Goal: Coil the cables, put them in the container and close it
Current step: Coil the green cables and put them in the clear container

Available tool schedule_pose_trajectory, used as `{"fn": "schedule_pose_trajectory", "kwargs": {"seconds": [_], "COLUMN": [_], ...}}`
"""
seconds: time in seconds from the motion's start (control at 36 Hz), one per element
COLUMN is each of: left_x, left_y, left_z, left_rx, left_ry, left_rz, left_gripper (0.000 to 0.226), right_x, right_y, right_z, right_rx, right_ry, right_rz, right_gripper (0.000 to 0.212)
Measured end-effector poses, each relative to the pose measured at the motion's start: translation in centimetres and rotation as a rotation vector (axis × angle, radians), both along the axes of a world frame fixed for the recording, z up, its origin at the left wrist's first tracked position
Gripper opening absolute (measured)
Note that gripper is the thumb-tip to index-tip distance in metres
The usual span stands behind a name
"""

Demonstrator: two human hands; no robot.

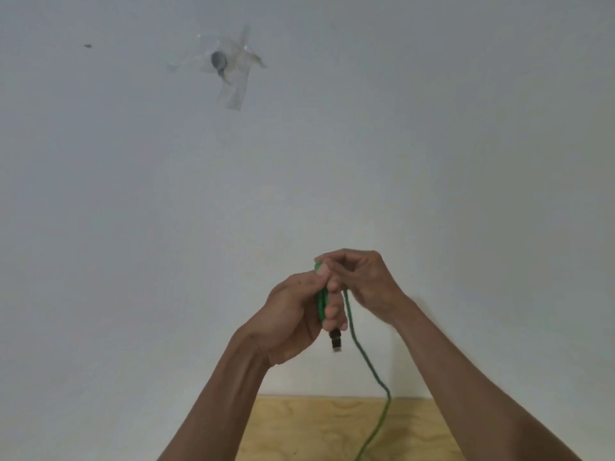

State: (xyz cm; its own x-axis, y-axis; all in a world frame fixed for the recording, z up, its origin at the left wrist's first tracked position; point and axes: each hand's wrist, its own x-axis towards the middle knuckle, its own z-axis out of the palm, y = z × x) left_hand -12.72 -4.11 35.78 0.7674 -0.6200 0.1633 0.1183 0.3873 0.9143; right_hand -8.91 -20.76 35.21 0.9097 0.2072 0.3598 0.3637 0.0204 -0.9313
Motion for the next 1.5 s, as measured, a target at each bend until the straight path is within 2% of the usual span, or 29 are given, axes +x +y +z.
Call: {"fn": "schedule_pose_trajectory", "kwargs": {"seconds": [0.08, 0.11, 0.17, 0.25, 0.33, 0.56, 0.64, 0.72, 0.83, 0.92, 1.03, 1.11, 1.19, 1.25, 1.28, 1.33, 1.5], "left_x": [0.4, 0.7, 1.5, 3.0, 4.3, 6.2, 5.7, 4.8, 2.6, 1.5, 1.0, 1.1, 1.9, 2.7, 3.2, 4.1, 5.8], "left_y": [-0.6, -0.7, -0.6, -0.1, 0.4, 1.9, 2.1, 2.1, 0.8, -0.1, -0.6, -1.2, -1.4, -1.2, -1.0, -0.4, 0.9], "left_z": [0.6, 0.9, 1.7, 2.5, 2.9, 2.0, 1.1, 0.2, 0.0, 0.0, 0.3, 0.7, 1.4, 2.0, 2.2, 2.4, 1.6], "left_rx": [-0.076, -0.083, -0.084, -0.087, -0.001, 0.279, 0.446, 0.563, 0.403, 0.204, 0.059, -0.034, -0.09, -0.104, -0.11, -0.088, 0.237], "left_ry": [-0.064, -0.08, -0.098, -0.112, -0.183, -0.363, -0.416, -0.421, -0.143, 0.01, -0.003, -0.035, -0.063, -0.073, -0.072, -0.108, -0.313], "left_rz": [0.036, 0.061, 0.122, 0.24, 0.355, 0.538, 0.545, 0.455, 0.234, 0.131, 0.008, -0.003, 0.076, 0.157, 0.205, 0.303, 0.501], "left_gripper": [0.028, 0.028, 0.026, 0.023, 0.022, 0.02, 0.023, 0.038, 0.062, 0.055, 0.037, 0.033, 0.029, 0.025, 0.023, 0.021, 0.024], "right_x": [-1.5, -1.9, -2.4, -3.1, -3.3, -3.5, -3.1, -2.1, -0.5, 0.6, 0.9, 0.1, -1.1, -1.5, -1.8, -2.3, -3.5], "right_y": [1.4, 1.8, 2.4, 2.7, 2.7, 1.7, 0.9, 0.2, -0.6, -0.6, -0.4, 0.3, 1.0, 1.2, 1.3, 1.5, 2.1], "right_z": [-1.3, -1.8, -3.0, -3.8, -3.6, -2.3, -0.4, 1.8, 3.9, 3.6, 1.4, -0.7, -2.5, -3.6, -3.9, -4.5, -4.6], "right_rx": [0.053, 0.042, -0.052, -0.114, -0.094, -0.378, -0.496, -0.482, -0.349, -0.168, 0.049, 0.147, 0.038, -0.132, -0.174, -0.189, -0.336], "right_ry": [0.135, 0.184, 0.164, 0.17, 0.158, 0.01, -0.135, -0.245, -0.245, -0.198, -0.058, 0.047, 0.045, 0.057, 0.077, 0.108, 0.045], "right_rz": [0.055, 0.048, -0.016, -0.044, -0.042, -0.113, -0.167, -0.179, -0.137, -0.051, 0.0, 0.106, 0.068, -0.024, -0.051, -0.057, -0.066], "right_gripper": [0.043, 0.042, 0.041, 0.027, 0.021, 0.021, 0.022, 0.013, 0.015, 0.016, 0.02, 0.02, 0.019, 0.036, 0.036, 0.023, 0.022]}}
